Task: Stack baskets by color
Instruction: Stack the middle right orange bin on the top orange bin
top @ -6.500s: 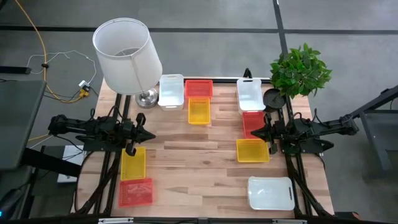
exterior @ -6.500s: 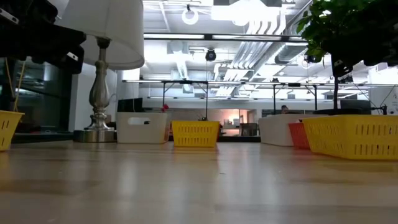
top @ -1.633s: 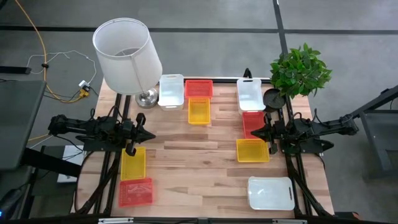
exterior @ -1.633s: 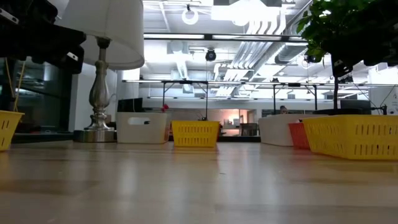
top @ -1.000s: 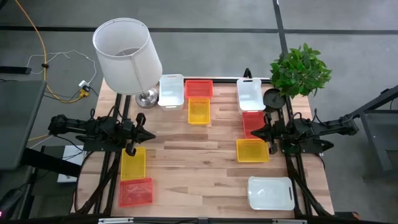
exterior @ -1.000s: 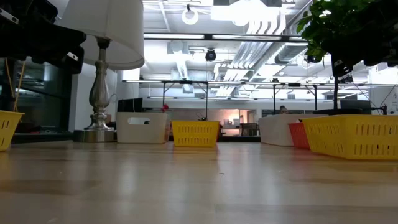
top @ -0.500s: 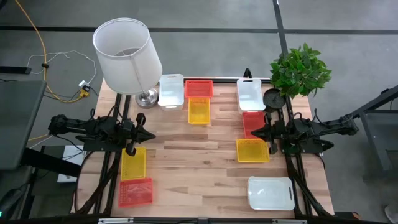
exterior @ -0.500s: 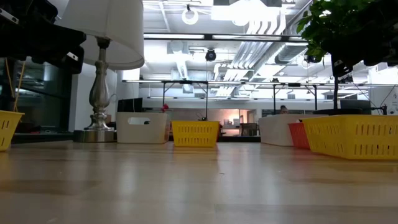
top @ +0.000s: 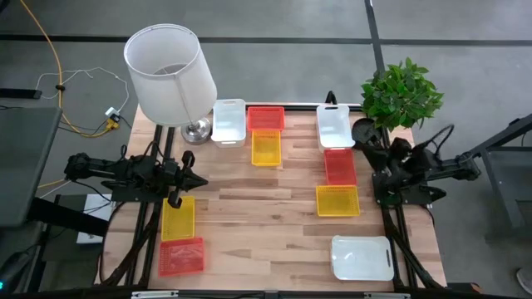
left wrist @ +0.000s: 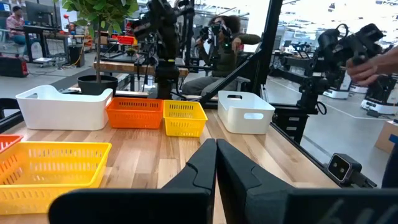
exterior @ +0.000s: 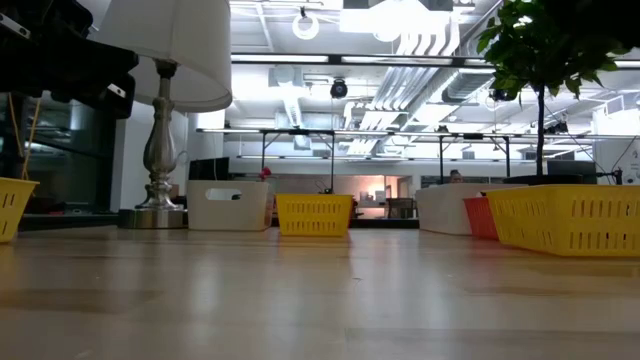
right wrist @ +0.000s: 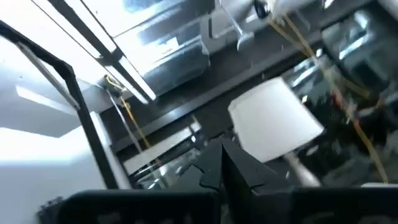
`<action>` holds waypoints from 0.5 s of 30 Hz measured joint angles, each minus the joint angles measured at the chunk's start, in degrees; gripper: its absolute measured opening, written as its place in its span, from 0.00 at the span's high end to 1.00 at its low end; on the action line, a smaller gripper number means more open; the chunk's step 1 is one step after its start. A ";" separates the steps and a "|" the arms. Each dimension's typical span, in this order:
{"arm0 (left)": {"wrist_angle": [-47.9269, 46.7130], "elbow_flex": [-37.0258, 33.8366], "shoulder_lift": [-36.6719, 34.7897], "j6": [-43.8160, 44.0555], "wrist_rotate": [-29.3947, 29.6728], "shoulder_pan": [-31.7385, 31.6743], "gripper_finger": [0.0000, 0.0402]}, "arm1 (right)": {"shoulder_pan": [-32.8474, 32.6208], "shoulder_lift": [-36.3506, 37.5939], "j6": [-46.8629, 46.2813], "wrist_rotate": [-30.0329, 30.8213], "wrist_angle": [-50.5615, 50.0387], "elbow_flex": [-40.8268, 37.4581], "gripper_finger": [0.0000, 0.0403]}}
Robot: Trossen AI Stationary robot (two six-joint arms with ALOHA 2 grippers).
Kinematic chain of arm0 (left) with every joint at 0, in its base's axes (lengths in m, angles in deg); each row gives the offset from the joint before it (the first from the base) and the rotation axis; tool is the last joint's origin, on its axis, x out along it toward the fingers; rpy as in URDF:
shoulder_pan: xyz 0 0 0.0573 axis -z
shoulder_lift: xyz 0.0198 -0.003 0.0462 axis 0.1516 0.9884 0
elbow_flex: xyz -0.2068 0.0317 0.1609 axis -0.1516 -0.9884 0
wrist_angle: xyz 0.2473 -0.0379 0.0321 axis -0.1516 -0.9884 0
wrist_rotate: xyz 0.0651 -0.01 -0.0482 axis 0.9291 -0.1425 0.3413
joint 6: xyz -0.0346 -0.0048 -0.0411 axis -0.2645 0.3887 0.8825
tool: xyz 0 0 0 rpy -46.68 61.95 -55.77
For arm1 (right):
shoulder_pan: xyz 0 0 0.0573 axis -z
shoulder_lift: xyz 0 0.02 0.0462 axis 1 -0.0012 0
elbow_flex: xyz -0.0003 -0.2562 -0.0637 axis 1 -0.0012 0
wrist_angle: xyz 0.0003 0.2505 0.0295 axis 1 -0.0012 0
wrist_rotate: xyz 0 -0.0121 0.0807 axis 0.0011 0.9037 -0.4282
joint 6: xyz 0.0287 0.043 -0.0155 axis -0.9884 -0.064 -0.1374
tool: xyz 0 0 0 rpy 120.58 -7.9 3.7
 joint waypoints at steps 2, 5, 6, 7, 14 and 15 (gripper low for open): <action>0.00 0.01 0.00 -0.01 -0.01 -0.01 1.00 | 0.00 -4.67 -4.02 -0.97 -3.59 3.75 1.00; 0.01 0.00 -0.01 -0.01 -0.01 -0.01 1.00 | -0.02 -15.12 -8.07 -3.62 -9.31 10.70 1.00; -0.01 0.01 -0.01 0.00 -0.01 0.01 1.00 | -0.02 -18.85 -9.09 -4.19 -11.33 13.57 1.00; 0.01 -0.01 0.01 0.00 -0.01 -0.01 1.00 | -0.02 -22.55 -9.74 -4.42 -14.15 16.57 1.00; 0.00 0.00 0.00 0.00 0.00 0.01 1.00 | 1.33 -42.78 -20.03 -2.90 -50.24 38.79 0.86; -0.01 -0.01 0.01 0.00 -0.01 -0.01 1.00 | 1.74 -45.25 -22.30 -2.64 -55.17 41.77 0.81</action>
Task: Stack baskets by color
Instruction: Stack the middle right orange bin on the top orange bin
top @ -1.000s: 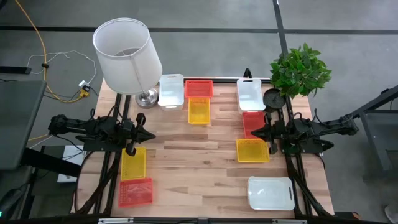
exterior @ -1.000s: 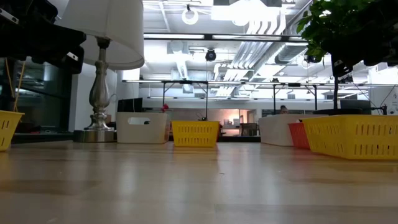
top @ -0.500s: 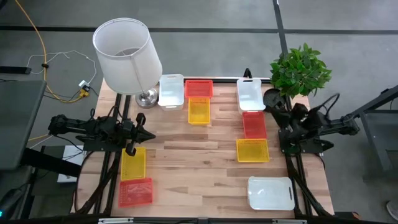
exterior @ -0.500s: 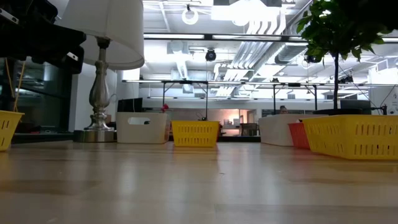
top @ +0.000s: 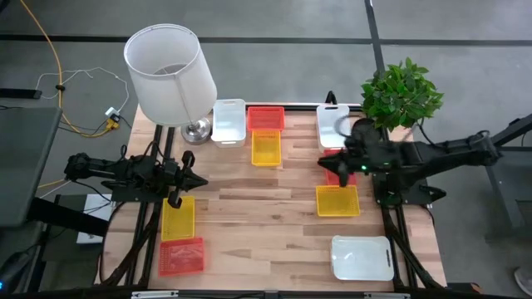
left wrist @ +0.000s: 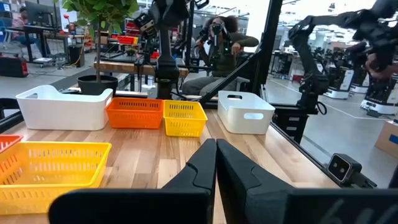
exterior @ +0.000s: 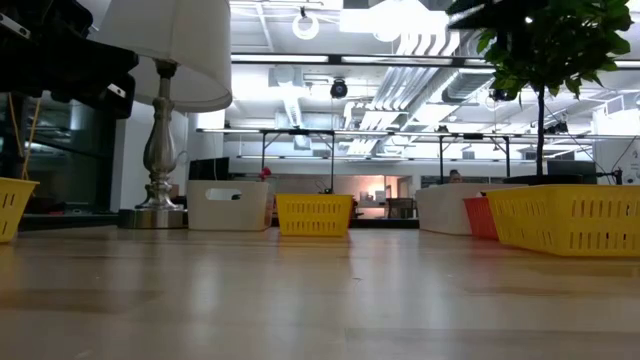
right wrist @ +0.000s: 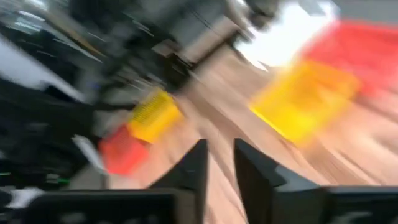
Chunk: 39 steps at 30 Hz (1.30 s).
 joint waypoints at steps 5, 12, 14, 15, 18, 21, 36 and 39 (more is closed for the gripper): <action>0.00 0.02 -0.01 -0.01 0.01 0.01 1.00 | 2.01 -10.57 -10.04 1.32 -20.84 12.09 0.52; 0.00 0.00 0.00 0.00 0.00 0.00 1.00 | 4.97 -22.18 -26.49 0.13 -40.84 18.84 0.28; 0.00 0.00 -0.02 0.00 0.00 0.02 1.00 | 5.14 -24.67 -30.93 -0.97 -42.29 18.21 0.27; 0.01 0.00 -0.01 0.00 0.00 0.00 1.00 | 5.13 -25.80 -32.29 -1.74 -42.45 17.75 0.27; 0.00 0.02 -0.01 0.00 0.01 0.00 1.00 | 5.12 -29.00 -35.63 -3.20 -41.73 17.01 0.27; 0.02 0.02 0.00 0.00 0.02 0.00 1.00 | 5.13 -32.03 -38.81 -3.12 -41.57 16.36 0.27; 0.02 0.00 -0.01 0.00 0.00 0.00 1.00 | 7.84 -44.16 -44.97 0.44 -40.60 15.29 0.27; 0.02 0.02 0.00 0.00 0.00 0.00 1.00 | 8.96 -46.29 -43.53 1.24 -40.60 15.29 0.27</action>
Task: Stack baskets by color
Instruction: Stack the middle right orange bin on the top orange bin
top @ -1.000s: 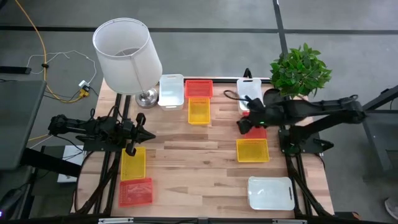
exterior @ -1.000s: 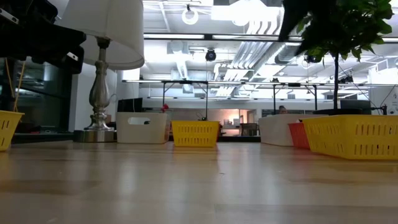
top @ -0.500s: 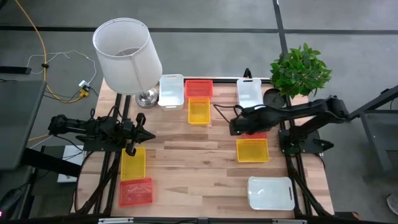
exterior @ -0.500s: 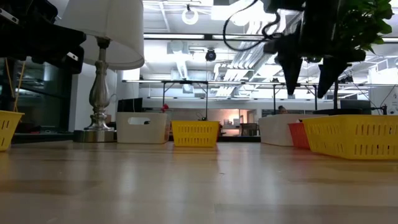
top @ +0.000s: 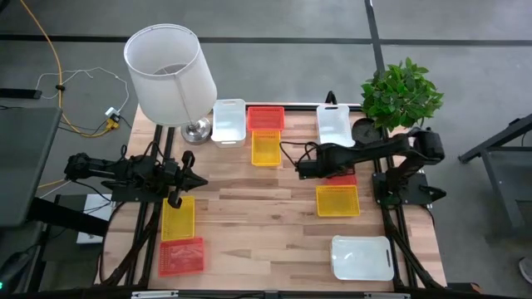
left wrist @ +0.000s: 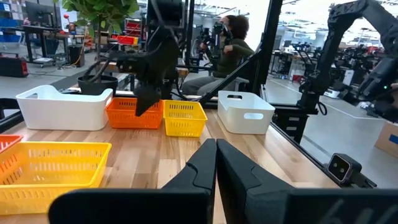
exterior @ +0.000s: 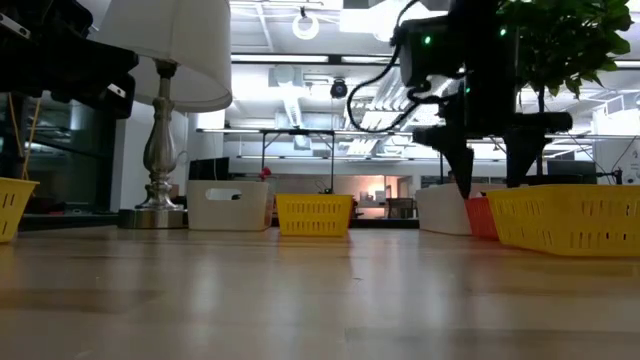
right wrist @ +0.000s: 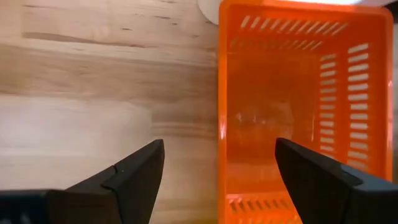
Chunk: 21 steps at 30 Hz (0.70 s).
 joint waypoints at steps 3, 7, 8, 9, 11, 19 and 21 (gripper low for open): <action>0.00 -0.02 -0.01 0.00 0.00 0.00 1.00 | 1.59 -1.87 2.39 0.30 0.55 0.00 0.29; -0.02 0.00 0.01 0.00 0.01 0.00 1.00 | 3.72 -3.97 5.98 -0.22 0.78 0.00 0.36; 0.00 -0.01 0.00 0.00 0.01 0.00 1.00 | 4.14 -4.17 7.08 -0.44 0.78 0.00 0.38; 0.00 0.00 0.00 0.00 0.01 0.00 1.00 | 4.53 -4.20 7.86 -0.53 0.80 0.00 0.41; 0.00 0.00 -0.02 -0.01 0.00 0.00 1.00 | 5.32 -4.18 8.96 -0.34 0.82 0.00 0.48; -0.01 -0.01 0.00 -0.01 0.01 0.00 1.00 | 6.94 -4.07 16.18 -0.63 0.32 0.00 0.90; 0.00 -0.01 -0.02 0.00 0.00 0.01 1.00 | 6.92 -3.82 18.50 -1.60 0.25 0.00 0.97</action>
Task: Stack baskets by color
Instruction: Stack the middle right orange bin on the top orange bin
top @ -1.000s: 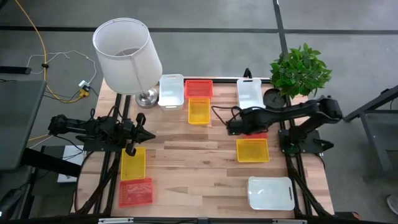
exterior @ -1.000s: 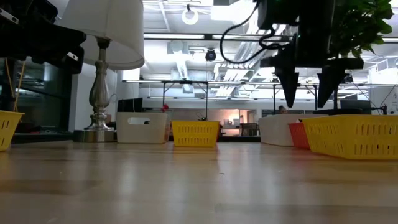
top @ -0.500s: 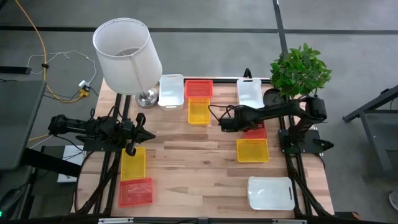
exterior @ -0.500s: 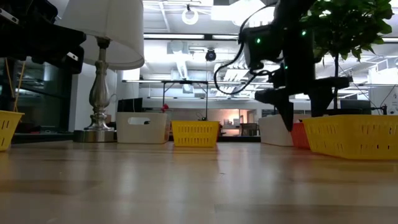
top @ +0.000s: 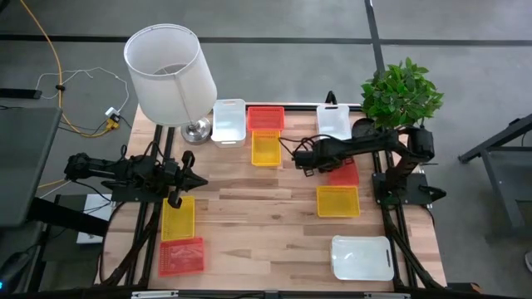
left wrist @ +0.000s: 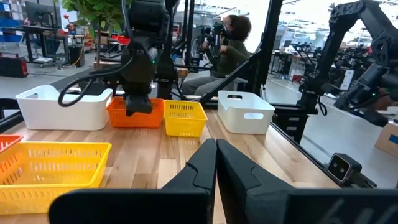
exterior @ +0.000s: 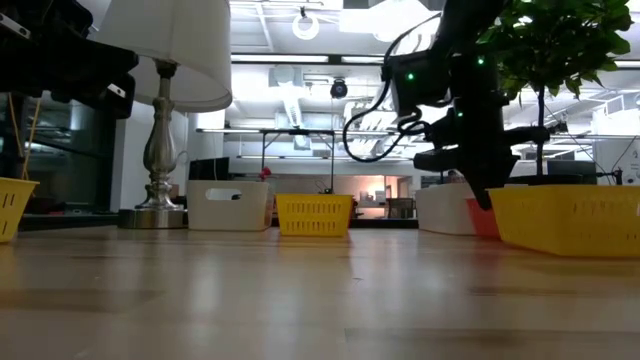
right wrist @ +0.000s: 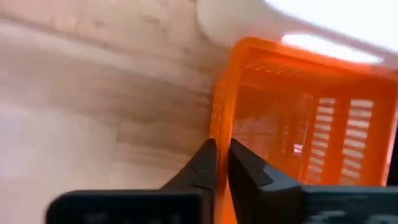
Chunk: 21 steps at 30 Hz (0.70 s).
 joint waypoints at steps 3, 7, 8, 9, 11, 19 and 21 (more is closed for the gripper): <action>-0.01 0.01 0.00 0.00 0.00 -0.01 1.00 | -0.32 1.30 3.13 -3.12 -0.07 0.00 0.95; 0.00 0.01 0.02 0.00 0.01 -0.01 1.00 | -1.74 6.69 6.58 -5.48 -0.07 0.00 0.99; 0.00 0.00 0.00 0.00 0.01 -0.01 1.00 | -2.16 8.50 7.25 -5.78 0.00 0.02 0.99; 0.00 -0.01 0.00 -0.02 0.00 -0.01 1.00 | -2.47 10.52 7.99 -6.31 0.21 0.03 0.99; 0.00 -0.01 0.00 0.00 0.00 0.01 1.00 | -2.47 14.55 9.74 -8.70 0.18 0.09 0.99; 0.00 -0.01 0.02 0.00 0.00 -0.01 1.00 | -1.62 27.24 14.77 -16.43 1.93 0.11 1.00; 0.00 0.00 0.01 -0.01 0.01 -0.01 1.00 | -1.73 29.35 17.31 -16.25 7.23 0.11 1.00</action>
